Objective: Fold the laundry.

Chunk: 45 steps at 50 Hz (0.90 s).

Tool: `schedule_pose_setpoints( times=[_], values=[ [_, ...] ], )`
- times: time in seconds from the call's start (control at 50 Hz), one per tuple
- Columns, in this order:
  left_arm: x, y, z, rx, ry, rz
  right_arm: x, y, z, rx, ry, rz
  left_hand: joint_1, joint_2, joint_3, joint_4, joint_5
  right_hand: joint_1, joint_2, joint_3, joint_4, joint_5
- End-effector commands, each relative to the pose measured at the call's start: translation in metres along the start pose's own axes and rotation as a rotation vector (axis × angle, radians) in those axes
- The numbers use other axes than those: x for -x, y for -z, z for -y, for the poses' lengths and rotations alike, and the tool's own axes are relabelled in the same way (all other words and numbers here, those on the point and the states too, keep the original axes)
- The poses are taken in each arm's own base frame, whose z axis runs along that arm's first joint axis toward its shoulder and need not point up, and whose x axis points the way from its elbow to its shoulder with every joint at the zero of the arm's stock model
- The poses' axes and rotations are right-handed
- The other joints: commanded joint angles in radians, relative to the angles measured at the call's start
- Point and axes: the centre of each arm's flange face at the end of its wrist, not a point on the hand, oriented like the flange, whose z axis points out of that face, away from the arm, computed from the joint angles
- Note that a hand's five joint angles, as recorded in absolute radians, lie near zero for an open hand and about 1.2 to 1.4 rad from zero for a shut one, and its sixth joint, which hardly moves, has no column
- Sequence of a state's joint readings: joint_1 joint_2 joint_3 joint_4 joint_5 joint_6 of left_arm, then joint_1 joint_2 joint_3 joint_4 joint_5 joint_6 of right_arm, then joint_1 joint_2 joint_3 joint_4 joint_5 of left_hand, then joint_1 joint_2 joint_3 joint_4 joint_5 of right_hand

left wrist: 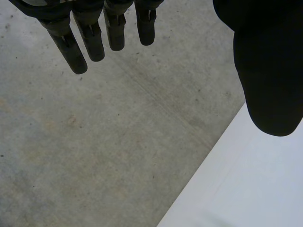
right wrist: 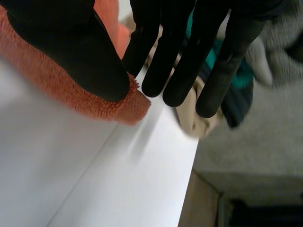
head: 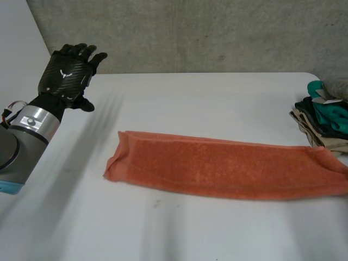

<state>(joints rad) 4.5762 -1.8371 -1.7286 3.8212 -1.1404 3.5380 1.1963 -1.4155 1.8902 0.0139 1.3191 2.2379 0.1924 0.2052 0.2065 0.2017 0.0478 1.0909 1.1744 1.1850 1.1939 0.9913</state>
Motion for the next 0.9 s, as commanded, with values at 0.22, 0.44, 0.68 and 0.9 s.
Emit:
schedule_pose_setpoints(
  times=[0.22,0.44,0.68,0.9],
  values=[
    [0.019,0.002,0.012,-0.027,0.002,0.043,0.150,0.096,0.175,-0.833,0.128,0.201,-0.018,-0.031,-0.032,-0.027,-0.048,0.305,0.222,0.211,0.202,0.230],
    [0.010,0.001,0.012,-0.027,0.026,0.029,0.311,0.145,0.206,-1.154,0.244,0.573,-0.018,-0.031,-0.032,-0.027,-0.048,0.305,0.222,0.211,0.202,0.230],
    [-0.004,-0.007,0.009,-0.021,0.046,0.037,0.355,0.133,0.190,-0.912,0.322,0.549,-0.018,-0.031,-0.032,-0.027,-0.048,-0.916,-1.000,-1.010,-1.019,-0.991],
    [-0.043,-0.006,0.025,-0.050,0.101,-0.035,0.262,0.131,0.183,-0.654,-0.034,0.548,-0.018,-0.031,-0.032,-0.027,-0.048,-0.916,-1.000,-1.010,-1.019,-0.991]
  ],
)
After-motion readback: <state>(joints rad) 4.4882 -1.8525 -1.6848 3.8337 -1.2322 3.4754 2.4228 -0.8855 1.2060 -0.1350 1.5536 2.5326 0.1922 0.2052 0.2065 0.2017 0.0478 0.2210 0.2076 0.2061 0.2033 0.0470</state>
